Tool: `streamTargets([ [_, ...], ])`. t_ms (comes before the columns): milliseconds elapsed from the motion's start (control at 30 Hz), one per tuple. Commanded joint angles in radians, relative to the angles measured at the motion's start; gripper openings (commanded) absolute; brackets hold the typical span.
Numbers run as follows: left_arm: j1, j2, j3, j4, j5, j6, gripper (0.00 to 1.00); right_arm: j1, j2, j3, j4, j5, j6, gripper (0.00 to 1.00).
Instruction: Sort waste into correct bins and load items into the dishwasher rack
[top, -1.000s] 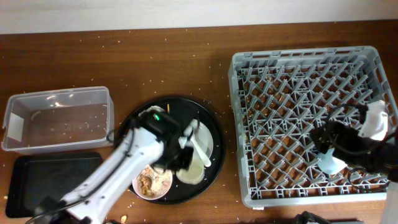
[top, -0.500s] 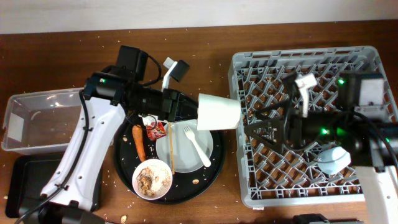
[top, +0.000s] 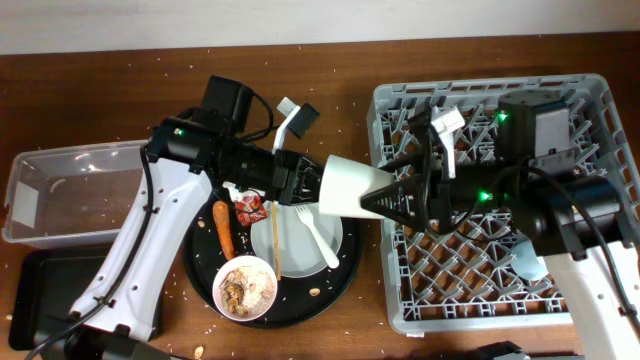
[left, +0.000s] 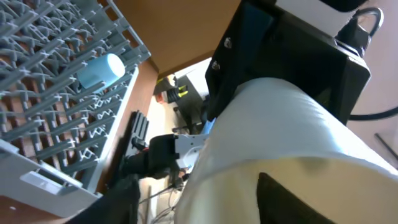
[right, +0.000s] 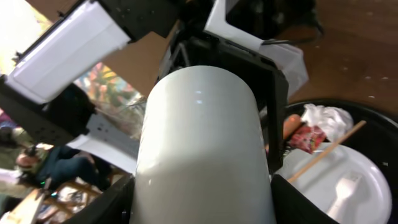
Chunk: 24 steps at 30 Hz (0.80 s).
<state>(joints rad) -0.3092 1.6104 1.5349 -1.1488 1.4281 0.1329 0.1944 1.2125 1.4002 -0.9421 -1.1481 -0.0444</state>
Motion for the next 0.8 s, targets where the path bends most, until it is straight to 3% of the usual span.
streamTargets([
  [0, 0.001, 0.0, 0.011, 0.024, -0.023, 0.011, 0.99, 0.0, -0.053, -0.002, -0.016, 0.143, 0.037, 0.51],
  [67, 0.019, 0.0, 0.011, 0.022, -0.107, 0.008, 0.99, -0.065, -0.098, 0.0, -0.068, 0.255, 0.08, 0.5],
  [233, 0.04, 0.0, 0.011, 0.019, -0.327, -0.063, 0.99, -0.492, -0.166, 0.031, -0.366, 0.565, 0.139, 0.51],
  [400, 0.04, 0.0, 0.011, 0.004, -0.41, -0.072, 0.99, -0.935, -0.028, 0.031, -0.491, 0.956, 0.194, 0.51],
  [567, 0.039, 0.0, 0.011, -0.025, -0.467, -0.072, 0.99, -1.081, 0.2, 0.031, -0.429, 0.973, 0.242, 0.51],
  [767, 0.039, 0.0, 0.011, -0.061, -0.547, -0.072, 0.99, -1.085, 0.359, 0.035, -0.356, 1.02, 0.294, 0.74],
])
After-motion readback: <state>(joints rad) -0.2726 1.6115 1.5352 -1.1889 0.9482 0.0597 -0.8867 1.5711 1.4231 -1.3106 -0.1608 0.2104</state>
